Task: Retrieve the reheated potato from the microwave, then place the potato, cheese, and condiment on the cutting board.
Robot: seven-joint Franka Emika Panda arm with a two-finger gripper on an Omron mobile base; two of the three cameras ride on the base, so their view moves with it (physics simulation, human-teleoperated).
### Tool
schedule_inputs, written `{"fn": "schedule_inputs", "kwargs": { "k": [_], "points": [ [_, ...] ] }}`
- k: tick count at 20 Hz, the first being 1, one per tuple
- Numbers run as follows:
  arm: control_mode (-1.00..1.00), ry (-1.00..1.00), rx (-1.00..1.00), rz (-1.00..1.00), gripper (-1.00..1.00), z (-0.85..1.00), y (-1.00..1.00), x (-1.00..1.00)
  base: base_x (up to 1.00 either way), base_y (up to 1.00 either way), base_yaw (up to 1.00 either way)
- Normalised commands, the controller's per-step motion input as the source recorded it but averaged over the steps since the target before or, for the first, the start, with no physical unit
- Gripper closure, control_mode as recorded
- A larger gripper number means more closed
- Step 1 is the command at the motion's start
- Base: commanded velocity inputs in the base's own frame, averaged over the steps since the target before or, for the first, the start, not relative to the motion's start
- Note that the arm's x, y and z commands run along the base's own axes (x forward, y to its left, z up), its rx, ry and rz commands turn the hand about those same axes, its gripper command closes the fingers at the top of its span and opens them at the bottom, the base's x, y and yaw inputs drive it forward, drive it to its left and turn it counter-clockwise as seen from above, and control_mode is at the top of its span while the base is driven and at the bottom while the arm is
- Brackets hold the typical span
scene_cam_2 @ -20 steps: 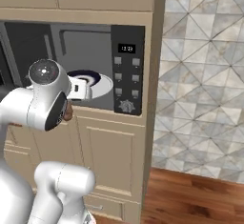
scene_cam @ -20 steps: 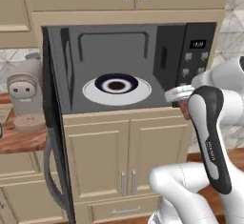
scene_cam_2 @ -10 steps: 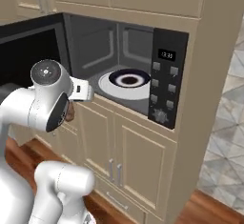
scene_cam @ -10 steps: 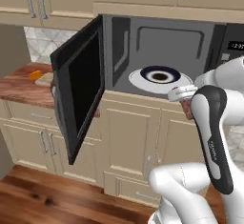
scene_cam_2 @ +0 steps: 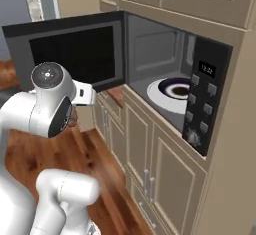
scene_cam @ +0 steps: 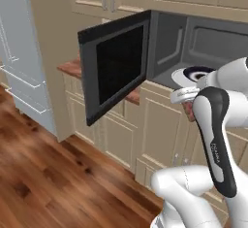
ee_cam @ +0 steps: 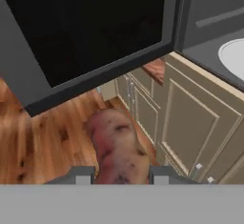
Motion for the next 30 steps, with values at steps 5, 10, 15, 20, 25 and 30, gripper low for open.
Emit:
{"fn": "schedule_inputs", "kwargs": {
  "k": [5,10,15,20,25,30],
  "points": [
    [1.0,0.0,0.0,0.0,1.0,0.0,0.0,0.0,-0.63,-0.21,0.51],
    [1.0,0.0,0.0,0.0,1.0,0.0,0.0,0.0,-0.52,-0.01,0.28],
    [1.0,0.0,0.0,0.0,1.0,0.0,0.0,0.0,-0.25,0.39,0.07],
    [1.0,0.0,0.0,0.0,1.0,0.0,0.0,0.0,-0.18,0.52,0.03],
    [1.0,0.0,0.0,0.0,1.0,0.0,0.0,0.0,-0.12,0.57,0.07],
    [1.0,0.0,0.0,0.0,1.0,0.0,0.0,0.0,-0.03,0.64,0.12]
  ]
}}
